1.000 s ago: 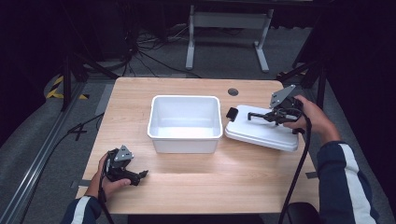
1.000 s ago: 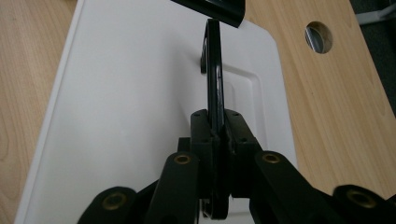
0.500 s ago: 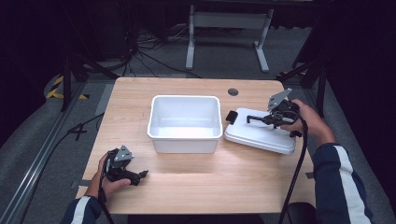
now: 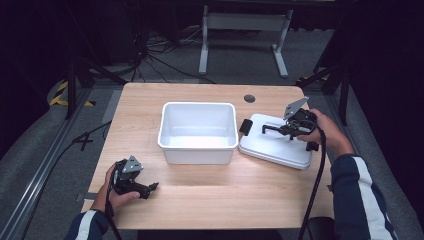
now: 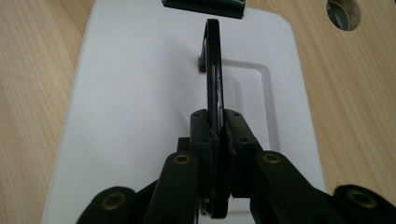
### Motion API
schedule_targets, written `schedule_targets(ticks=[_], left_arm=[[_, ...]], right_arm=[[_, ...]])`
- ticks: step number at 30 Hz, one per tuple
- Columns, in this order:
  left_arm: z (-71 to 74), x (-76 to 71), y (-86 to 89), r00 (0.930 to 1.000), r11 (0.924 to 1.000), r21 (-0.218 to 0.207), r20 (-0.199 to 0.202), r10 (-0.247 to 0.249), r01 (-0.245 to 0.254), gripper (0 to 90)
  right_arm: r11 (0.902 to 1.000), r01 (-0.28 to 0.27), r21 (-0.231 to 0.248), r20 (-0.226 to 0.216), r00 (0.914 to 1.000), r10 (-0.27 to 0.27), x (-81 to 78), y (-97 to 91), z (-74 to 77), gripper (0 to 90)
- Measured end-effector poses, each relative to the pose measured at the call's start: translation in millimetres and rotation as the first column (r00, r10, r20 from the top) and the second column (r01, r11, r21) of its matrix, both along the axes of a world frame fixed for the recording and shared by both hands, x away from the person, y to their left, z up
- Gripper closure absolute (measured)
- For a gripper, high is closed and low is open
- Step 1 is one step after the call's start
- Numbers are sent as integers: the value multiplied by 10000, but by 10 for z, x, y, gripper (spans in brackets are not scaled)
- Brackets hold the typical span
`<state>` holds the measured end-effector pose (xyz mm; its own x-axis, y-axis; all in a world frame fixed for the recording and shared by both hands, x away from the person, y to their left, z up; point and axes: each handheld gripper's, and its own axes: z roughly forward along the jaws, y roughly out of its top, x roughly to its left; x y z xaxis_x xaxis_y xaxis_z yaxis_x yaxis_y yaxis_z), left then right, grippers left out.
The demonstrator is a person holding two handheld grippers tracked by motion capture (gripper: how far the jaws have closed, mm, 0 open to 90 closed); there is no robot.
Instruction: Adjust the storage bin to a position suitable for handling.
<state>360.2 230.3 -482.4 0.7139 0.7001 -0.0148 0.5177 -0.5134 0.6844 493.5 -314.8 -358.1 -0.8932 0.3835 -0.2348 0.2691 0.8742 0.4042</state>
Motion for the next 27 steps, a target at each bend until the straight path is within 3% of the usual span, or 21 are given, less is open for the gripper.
schedule_targets(ticks=[6,10,14,27], left_arm=[[-4,2,-2,10000,10000,-32,15,-6,6,6],[-4,3,-2,10000,10000,-32,13,-4,4,6],[-4,2,-2,10000,10000,-36,13,2,-2,6],[-2,6,-1,10000,10000,-24,8,-48,48,6]], right_arm=[[9999,49,-134,-169,9998,-51,14,5,-57,827],[9997,86,234,-31,10000,-86,11,-4,-38,829],[9999,44,98,-90,9999,-43,10,8,-42,818],[9964,245,810,58,9997,-250,-9,-28,-37,784]])
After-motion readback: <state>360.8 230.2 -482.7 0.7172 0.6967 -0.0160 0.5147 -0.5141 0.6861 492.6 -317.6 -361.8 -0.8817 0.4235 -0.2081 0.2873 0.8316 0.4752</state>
